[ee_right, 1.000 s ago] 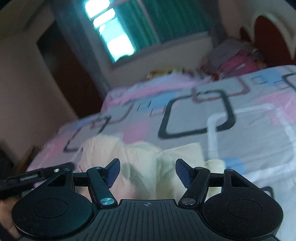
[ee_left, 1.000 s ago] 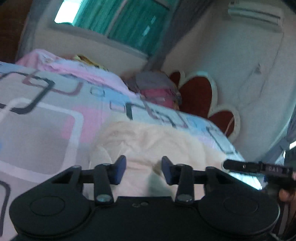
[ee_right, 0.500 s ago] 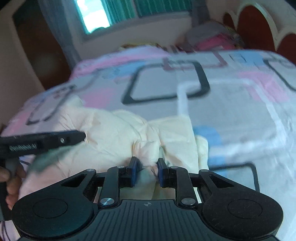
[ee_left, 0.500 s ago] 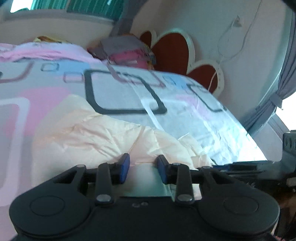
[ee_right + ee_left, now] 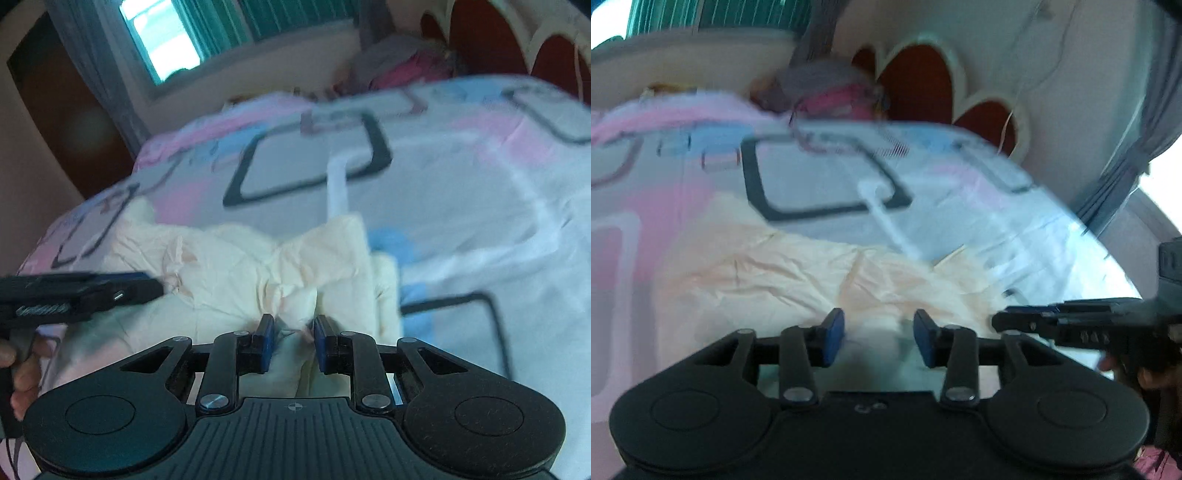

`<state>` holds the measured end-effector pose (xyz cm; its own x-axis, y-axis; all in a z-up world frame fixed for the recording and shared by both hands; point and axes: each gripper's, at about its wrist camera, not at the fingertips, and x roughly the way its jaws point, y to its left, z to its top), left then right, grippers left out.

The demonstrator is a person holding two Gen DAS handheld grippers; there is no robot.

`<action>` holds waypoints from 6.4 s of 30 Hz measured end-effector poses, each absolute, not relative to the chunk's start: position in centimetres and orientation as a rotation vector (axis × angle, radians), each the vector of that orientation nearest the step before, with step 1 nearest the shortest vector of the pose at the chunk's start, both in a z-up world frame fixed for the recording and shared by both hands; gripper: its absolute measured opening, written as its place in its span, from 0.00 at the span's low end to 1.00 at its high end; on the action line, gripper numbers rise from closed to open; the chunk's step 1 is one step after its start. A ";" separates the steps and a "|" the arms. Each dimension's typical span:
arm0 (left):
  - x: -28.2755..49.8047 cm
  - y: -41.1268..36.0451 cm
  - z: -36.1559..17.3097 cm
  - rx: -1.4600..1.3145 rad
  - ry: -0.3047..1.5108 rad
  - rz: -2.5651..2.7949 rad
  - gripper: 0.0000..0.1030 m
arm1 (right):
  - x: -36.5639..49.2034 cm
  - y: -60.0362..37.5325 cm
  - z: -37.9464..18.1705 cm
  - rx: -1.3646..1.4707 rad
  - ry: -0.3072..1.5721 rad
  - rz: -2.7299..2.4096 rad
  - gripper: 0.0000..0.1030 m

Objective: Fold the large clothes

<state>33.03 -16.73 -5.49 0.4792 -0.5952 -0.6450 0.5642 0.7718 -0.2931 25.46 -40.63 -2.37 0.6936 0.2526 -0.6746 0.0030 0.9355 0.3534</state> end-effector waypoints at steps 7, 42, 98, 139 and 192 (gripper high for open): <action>26.7 -13.4 -3.9 -0.089 0.781 -0.736 0.41 | 22.2 -37.3 1.3 0.225 0.801 0.300 0.34; 21.2 -13.2 -4.9 0.008 0.813 -0.668 0.63 | 16.8 -37.8 -0.4 0.249 0.777 0.220 0.34; 35.0 -16.8 -7.7 -0.031 0.829 -0.700 0.54 | 30.7 -35.7 -4.5 0.122 0.907 0.150 0.33; 18.1 -14.9 -6.0 0.079 0.860 -0.612 0.54 | 15.5 -35.3 -3.4 0.051 0.974 0.277 0.33; 27.0 -6.5 -12.4 -0.655 0.986 -0.573 0.65 | 26.0 -42.9 -11.8 0.800 1.030 0.624 0.63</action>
